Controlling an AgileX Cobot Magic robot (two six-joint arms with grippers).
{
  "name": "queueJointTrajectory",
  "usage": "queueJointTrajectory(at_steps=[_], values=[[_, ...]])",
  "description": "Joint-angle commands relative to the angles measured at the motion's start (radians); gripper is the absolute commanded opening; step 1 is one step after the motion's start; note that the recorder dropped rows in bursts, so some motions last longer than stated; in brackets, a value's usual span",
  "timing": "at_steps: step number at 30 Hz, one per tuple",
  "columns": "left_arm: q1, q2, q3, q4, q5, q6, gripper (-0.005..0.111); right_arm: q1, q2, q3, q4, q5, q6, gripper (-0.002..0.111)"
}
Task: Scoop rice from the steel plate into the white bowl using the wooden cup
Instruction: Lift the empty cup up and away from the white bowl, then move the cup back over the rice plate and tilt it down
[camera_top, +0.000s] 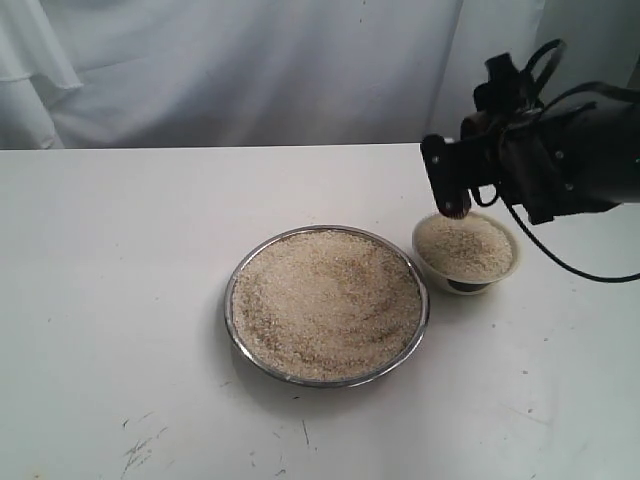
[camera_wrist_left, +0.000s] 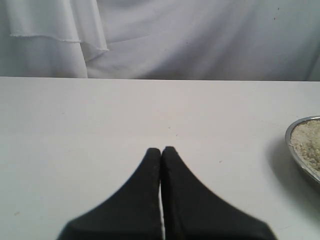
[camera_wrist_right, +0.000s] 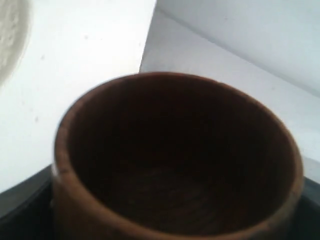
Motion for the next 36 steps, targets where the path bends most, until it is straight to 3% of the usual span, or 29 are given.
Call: queueJointTrajectory(at_steps=[1, 7, 18, 31, 33, 36], values=[[-0.002, -0.005, 0.005, -0.001, -0.006, -0.003, 0.0, -0.016, -0.111, -0.008, 0.21, -0.117, 0.121, 0.0], [-0.002, -0.005, 0.005, -0.001, -0.006, -0.003, 0.0, -0.016, -0.199, -0.008, 0.467, -0.224, 0.125, 0.0], [-0.002, -0.005, 0.005, -0.001, -0.006, -0.003, 0.0, -0.018, -0.242, -0.008, 0.708, -0.382, 0.235, 0.0], [-0.002, -0.005, 0.005, -0.001, -0.006, -0.003, 0.0, -0.018, -0.242, -0.006, 0.854, -0.575, 0.235, 0.0], [-0.002, -0.005, 0.005, -0.001, -0.006, -0.003, 0.0, -0.031, -0.242, 0.013, 0.876, -0.646, 0.181, 0.0], [-0.002, -0.005, 0.005, -0.001, -0.006, -0.003, 0.0, -0.045, -0.207, 0.056, 1.171, -0.666, -0.259, 0.0]])
